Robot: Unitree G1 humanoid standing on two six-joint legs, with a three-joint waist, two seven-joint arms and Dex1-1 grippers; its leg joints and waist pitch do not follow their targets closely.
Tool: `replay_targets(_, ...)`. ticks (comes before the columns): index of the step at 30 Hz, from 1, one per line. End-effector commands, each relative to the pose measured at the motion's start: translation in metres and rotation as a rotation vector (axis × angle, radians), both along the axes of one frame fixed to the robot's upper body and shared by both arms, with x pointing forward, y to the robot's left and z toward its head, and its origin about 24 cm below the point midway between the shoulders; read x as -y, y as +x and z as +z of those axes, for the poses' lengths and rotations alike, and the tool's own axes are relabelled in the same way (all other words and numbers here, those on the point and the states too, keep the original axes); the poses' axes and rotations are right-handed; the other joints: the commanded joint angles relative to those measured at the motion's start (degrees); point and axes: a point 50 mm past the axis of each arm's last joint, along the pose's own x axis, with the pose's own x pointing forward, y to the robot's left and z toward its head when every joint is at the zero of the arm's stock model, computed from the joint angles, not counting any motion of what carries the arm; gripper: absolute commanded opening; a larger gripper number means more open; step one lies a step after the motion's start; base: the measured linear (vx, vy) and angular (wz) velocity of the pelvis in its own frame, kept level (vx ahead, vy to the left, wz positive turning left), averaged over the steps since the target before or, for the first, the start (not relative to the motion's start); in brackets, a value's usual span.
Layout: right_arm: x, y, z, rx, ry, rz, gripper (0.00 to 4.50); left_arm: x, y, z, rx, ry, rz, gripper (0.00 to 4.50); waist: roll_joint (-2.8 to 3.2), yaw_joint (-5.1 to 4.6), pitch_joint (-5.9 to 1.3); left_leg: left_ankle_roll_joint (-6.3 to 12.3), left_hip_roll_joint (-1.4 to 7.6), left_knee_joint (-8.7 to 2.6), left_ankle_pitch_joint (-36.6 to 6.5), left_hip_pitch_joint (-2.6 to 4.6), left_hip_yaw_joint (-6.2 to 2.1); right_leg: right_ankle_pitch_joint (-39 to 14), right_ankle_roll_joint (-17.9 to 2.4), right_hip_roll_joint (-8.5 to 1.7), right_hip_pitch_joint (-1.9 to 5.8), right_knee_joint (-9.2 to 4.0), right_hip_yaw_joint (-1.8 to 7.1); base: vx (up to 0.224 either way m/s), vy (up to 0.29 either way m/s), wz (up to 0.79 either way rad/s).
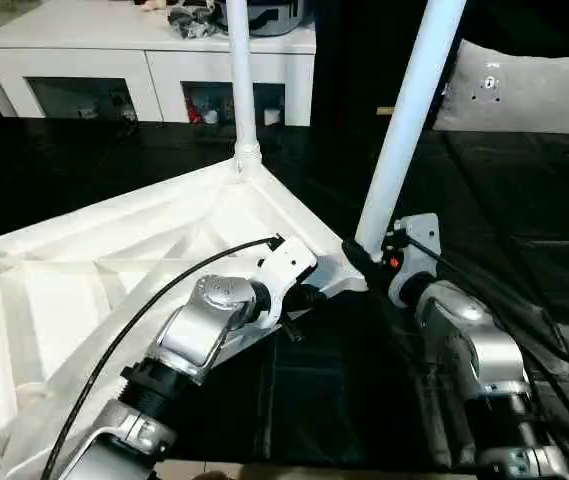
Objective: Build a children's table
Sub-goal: Rotate leg to tighten
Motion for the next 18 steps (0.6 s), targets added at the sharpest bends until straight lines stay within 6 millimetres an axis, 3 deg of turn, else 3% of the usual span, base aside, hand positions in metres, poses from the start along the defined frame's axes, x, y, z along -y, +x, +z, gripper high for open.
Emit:
replay_targets(1,-0.004,-0.007,-0.005,-0.03,0.018,0.05,3.48,0.002,0.008,0.028,0.146,-0.036,-0.028,0.0,-0.16,0.26,-3.29,0.87,2.93,-3.91,-10.46,0.68,-1.23,-6.78,-10.55,-5.01,2.57,-4.93,3.09,0.0,0.0,0.0)
replay_targets(2,0.0,-0.008,-0.003,-0.017,0.017,0.067,3.64,0.0,0.008,0.028,0.155,-0.029,-0.039,0.0,-0.42,0.38,-3.32,1.03,2.93,-3.94,-10.05,0.56,-1.24,-6.44,-10.41,-5.09,2.72,-4.86,3.11,0.0,0.0,0.0)
replay_targets(7,0.017,-0.015,0.002,-0.008,-0.019,0.163,4.09,-0.007,0.007,0.024,0.148,-0.014,-0.067,0.0,-0.3,0.56,-3.41,1.79,2.91,-3.69,-8.65,0.42,-1.19,-4.58,-10.51,-5.04,2.79,-4.7,3.05,0.0,0.0,0.0)
replay_targets(11,0.023,-0.02,0.007,0.008,-0.058,0.26,4.4,-0.009,0.004,0.022,0.154,-0.008,-0.125,0.0,-0.38,0.94,-3.82,3.33,2.89,-3.11,-5.14,0.17,-1.16,0.61,-11.42,-5.02,2.92,-4.04,2.99,0.0,0.0,0.0)
replay_targets(14,0.04,-0.028,0.018,0.022,-0.088,0.4,4.4,-0.012,-0.007,0.018,0.138,-0.041,-0.299,0.0,-0.58,1.53,-4.12,5.18,2.85,-2.62,-2.96,-0.08,-1.12,5.12,-12.06,-5.0,2.9,-3.46,2.94,0.0,0.0,0.0)
replay_targets(18,0.043,-0.037,0.025,0.026,-0.081,0.532,4.4,-0.017,-0.017,0.014,0.102,-0.034,-0.417,0.0,-0.43,2.58,-3.71,5.35,3.13,-2.79,-5.77,0.18,-0.97,0.65,-11.83,-5.05,2.33,-3.91,2.91,0.0,0.0,0.0)
